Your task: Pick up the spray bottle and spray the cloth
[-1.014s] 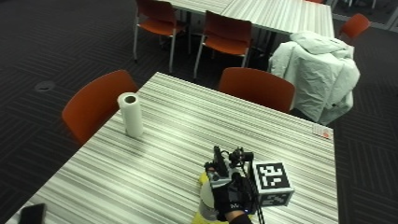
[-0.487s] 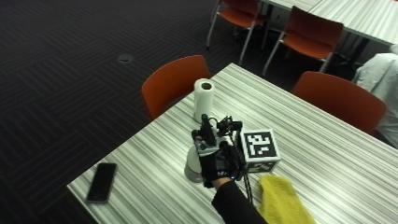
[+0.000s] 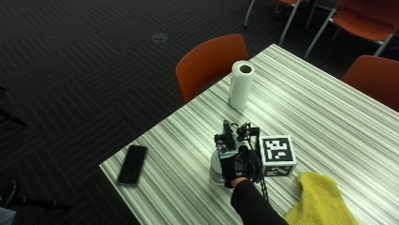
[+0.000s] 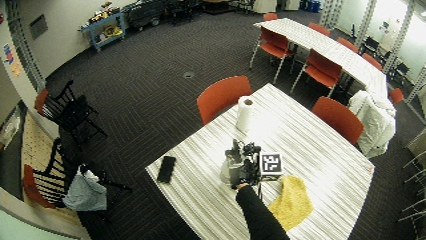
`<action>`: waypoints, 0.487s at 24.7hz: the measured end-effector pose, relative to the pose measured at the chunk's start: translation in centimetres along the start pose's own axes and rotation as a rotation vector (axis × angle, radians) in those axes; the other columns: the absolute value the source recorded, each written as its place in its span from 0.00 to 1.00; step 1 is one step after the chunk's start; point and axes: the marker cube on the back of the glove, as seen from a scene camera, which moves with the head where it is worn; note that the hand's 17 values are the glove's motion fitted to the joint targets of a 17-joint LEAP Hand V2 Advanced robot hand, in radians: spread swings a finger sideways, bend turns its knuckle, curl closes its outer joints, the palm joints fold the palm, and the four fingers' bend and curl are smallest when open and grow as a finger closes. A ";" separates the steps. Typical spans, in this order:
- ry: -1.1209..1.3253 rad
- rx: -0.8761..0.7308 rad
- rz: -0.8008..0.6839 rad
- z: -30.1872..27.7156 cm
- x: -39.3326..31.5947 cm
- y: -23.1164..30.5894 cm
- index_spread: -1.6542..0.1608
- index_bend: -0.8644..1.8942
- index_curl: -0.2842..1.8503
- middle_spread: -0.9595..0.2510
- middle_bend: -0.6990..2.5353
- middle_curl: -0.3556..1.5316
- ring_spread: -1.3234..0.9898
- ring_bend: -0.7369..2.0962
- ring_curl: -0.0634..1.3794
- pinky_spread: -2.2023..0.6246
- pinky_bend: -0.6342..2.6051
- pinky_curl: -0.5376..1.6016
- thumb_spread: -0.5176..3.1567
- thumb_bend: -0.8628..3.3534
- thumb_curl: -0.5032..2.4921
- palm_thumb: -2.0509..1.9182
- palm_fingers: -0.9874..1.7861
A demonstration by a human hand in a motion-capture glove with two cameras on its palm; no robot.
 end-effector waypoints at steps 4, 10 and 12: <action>0.029 -0.003 0.027 -0.2 2.1 0.9 0.83 0.43 0.45 0.76 0.35 0.53 0.52 0.41 0.43 0.79 0.23 0.38 0.44 0.21 0.46 0.83 0.71; 0.052 -0.019 0.078 0.3 2.9 1.5 0.83 0.44 0.46 0.76 0.35 0.53 0.52 0.41 0.43 0.79 0.23 0.37 0.44 0.21 0.46 0.82 0.71; 0.055 -0.015 0.096 0.2 3.2 1.7 0.83 0.44 0.46 0.76 0.34 0.53 0.52 0.41 0.43 0.80 0.23 0.37 0.44 0.21 0.46 0.82 0.70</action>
